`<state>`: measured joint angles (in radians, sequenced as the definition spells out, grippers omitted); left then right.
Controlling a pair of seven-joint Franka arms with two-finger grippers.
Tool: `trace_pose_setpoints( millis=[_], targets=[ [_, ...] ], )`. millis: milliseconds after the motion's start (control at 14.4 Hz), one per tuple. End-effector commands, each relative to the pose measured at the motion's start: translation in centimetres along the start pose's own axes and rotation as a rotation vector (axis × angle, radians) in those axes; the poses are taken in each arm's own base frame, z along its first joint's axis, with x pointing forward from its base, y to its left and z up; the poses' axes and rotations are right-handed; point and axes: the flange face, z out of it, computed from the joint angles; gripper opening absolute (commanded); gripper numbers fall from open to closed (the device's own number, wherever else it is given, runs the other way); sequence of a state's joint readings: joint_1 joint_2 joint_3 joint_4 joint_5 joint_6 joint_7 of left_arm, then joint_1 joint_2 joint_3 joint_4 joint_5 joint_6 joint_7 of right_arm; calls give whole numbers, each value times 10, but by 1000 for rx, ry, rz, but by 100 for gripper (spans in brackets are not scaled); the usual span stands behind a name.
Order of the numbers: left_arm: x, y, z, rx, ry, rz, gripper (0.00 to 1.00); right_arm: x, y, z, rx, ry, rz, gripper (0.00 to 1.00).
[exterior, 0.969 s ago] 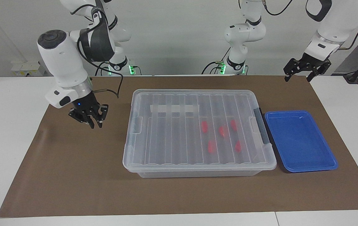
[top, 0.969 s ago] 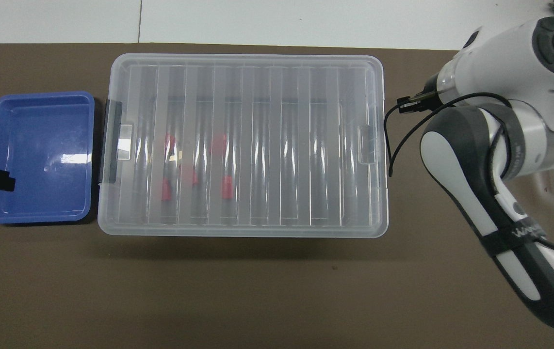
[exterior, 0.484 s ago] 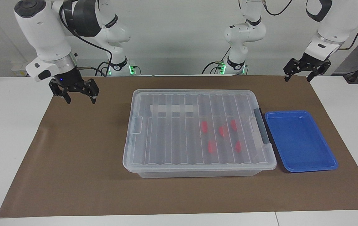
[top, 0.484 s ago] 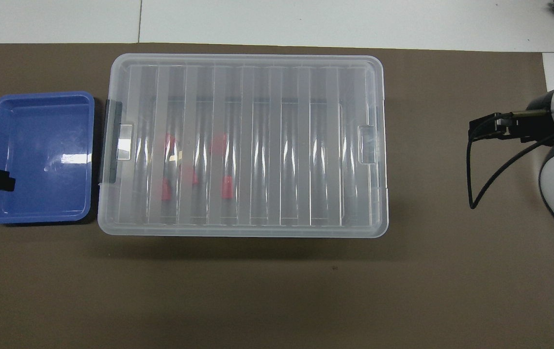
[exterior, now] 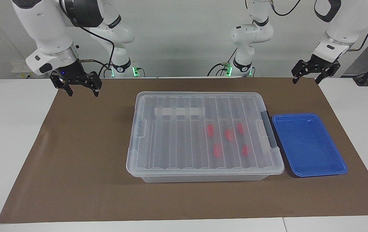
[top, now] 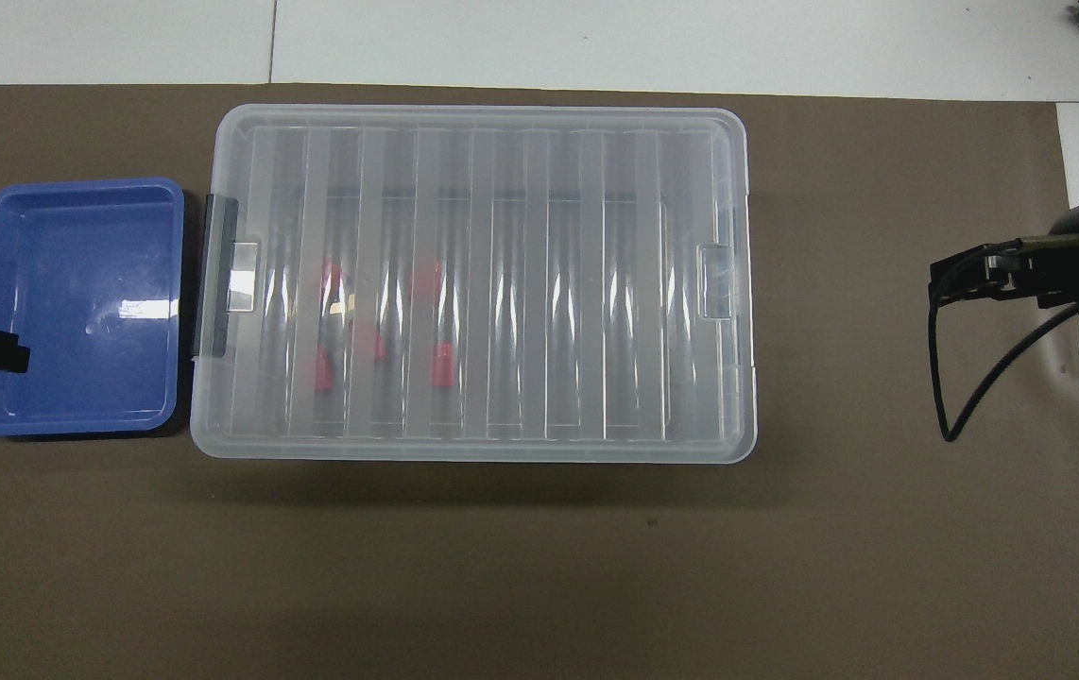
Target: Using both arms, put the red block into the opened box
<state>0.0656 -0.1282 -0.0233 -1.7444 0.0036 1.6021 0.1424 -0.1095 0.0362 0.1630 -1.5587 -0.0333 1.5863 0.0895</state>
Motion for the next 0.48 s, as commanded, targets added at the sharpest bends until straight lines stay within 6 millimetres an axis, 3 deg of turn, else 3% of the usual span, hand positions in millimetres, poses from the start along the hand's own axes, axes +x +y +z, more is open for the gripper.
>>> trace_pose_setpoints(
  millis=[0,415],
  targets=[
    [-9,0,-1,-10,11,-2,100,-5,-12,-8,-16,0,29,100],
    [-9,0,-1,-10,11,-2,100,-5,-16,-10,-13,13,23,100]
  ],
)
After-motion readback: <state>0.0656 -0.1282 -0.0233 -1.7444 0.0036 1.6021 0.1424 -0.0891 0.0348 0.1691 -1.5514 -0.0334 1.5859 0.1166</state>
